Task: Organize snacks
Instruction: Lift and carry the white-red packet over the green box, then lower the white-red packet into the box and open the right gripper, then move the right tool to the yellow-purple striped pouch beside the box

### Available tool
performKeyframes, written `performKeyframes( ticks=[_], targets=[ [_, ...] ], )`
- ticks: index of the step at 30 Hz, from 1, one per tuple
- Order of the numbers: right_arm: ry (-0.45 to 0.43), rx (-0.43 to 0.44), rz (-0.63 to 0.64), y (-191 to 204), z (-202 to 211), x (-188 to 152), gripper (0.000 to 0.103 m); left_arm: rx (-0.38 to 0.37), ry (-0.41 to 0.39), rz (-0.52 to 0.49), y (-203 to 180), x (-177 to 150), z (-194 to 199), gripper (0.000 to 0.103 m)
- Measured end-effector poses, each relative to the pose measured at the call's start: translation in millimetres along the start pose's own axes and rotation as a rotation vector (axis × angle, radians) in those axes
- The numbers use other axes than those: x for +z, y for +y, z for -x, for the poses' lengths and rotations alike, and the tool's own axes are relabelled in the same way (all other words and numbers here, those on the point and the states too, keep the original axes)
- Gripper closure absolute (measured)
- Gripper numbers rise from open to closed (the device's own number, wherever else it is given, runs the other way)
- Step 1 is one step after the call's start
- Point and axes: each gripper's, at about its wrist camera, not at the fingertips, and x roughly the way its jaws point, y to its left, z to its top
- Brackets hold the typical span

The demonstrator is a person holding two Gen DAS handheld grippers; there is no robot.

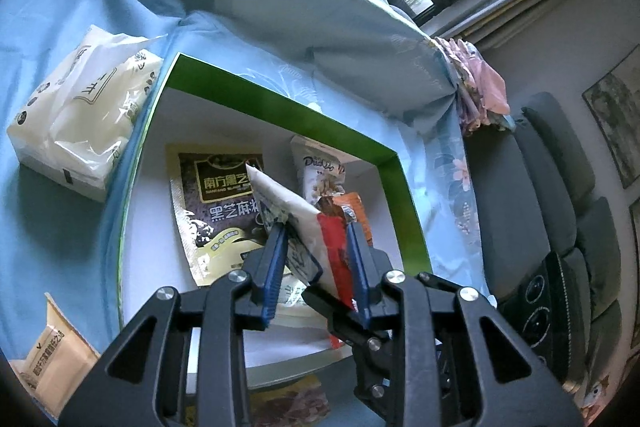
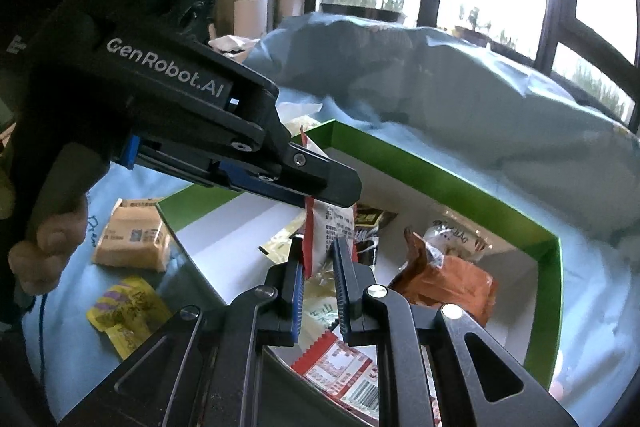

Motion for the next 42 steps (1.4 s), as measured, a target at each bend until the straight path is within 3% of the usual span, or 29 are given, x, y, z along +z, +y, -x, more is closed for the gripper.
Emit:
performKeyframes(
  ticks=[7,10,12,15,17,26,42],
  targets=[
    [-0.014,0.033,-0.081,-14.6,1.0,4.8,0.088,0.036,0.007,-0.005,-4.0,0.0,-3.6,0.070],
    [-0.008,0.045,-0.109,-18.2,2.5,4.2,0.087,0.054,0.005,-0.006,-2.9,-0.4,-4.0,0.056],
    [-0.001,0.054,-0.122,-19.7,2.9,4.0,0.078,0.059,-0.003,-0.004,-1.5,0.0,-2.3,0.041],
    [-0.006,0.054,-0.139,-21.6,4.9,4.2,0.058,0.062,-0.012,0.003,0.7,0.4,0.2,0.039],
    [-0.010,0.057,-0.147,-22.1,6.6,4.5,0.054,0.067,-0.020,0.004,1.4,0.3,2.7,0.038],
    [-0.029,0.098,-0.213,-30.8,15.6,3.6,0.054,0.104,-0.074,-0.037,-5.3,-0.2,19.5,0.020],
    [-0.060,0.077,-0.298,-35.9,47.3,-13.3,0.052,0.167,-0.157,-0.171,-33.9,-24.7,52.1,0.003]
  ],
)
